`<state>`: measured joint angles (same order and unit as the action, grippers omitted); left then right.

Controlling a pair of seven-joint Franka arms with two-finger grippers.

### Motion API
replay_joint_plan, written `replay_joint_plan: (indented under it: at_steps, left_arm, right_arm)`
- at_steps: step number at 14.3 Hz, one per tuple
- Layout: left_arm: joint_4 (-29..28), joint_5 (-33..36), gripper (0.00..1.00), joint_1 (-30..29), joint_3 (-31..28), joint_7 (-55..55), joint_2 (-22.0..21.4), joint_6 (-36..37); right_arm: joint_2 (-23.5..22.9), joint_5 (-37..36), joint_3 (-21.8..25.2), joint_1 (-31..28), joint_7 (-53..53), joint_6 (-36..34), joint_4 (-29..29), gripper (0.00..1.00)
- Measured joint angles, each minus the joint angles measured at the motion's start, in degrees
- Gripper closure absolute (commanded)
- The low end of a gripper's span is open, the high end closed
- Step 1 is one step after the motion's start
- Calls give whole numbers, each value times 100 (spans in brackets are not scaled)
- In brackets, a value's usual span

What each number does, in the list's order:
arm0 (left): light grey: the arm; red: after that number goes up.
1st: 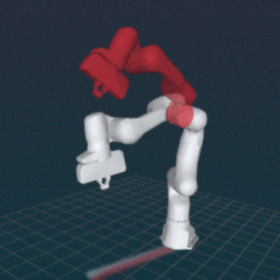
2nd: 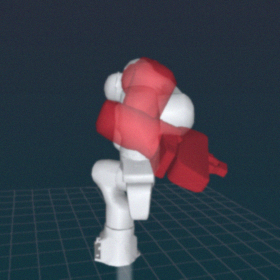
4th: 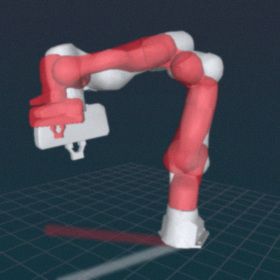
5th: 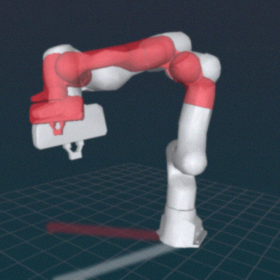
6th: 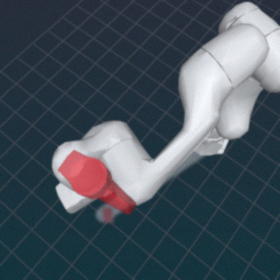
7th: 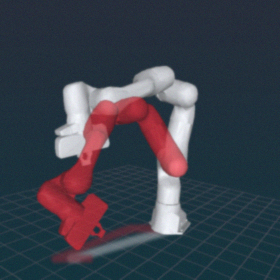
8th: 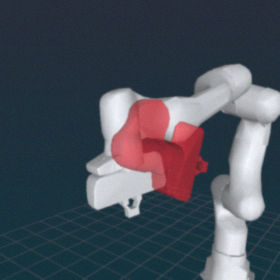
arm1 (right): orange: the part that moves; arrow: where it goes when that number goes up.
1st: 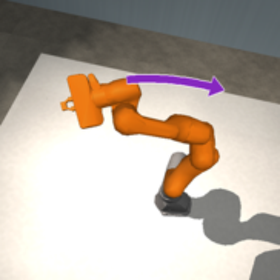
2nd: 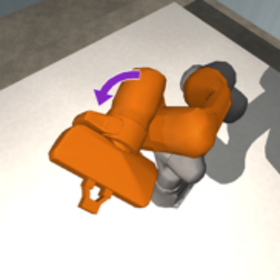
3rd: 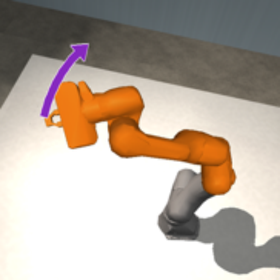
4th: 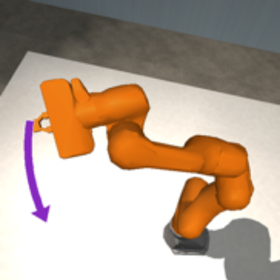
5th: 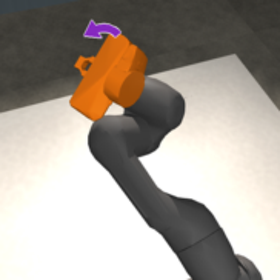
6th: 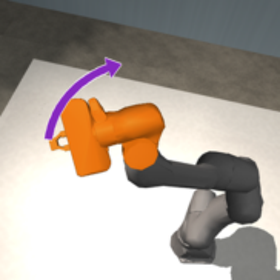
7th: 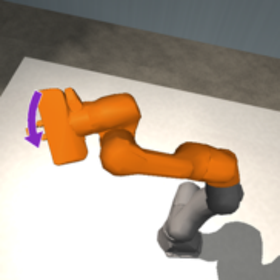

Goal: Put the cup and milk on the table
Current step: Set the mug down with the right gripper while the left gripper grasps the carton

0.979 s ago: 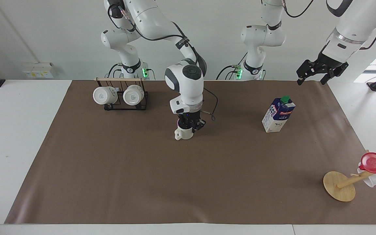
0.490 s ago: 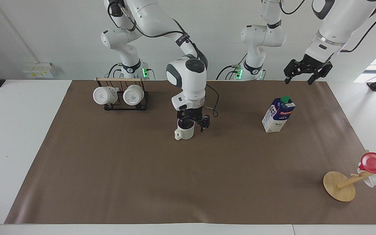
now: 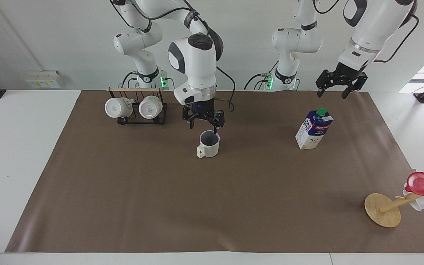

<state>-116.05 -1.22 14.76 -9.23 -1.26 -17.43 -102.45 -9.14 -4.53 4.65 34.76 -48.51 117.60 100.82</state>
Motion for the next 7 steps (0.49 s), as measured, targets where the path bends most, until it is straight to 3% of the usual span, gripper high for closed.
replay_joint_plan:
  at_steps: [7]
  left_arm:
    - [-1286, 298, 0, 5, 64, 30, -552, -1212]
  right_arm:
    - [664, 103, 6, -588, 1155, -1062, 1, 0]
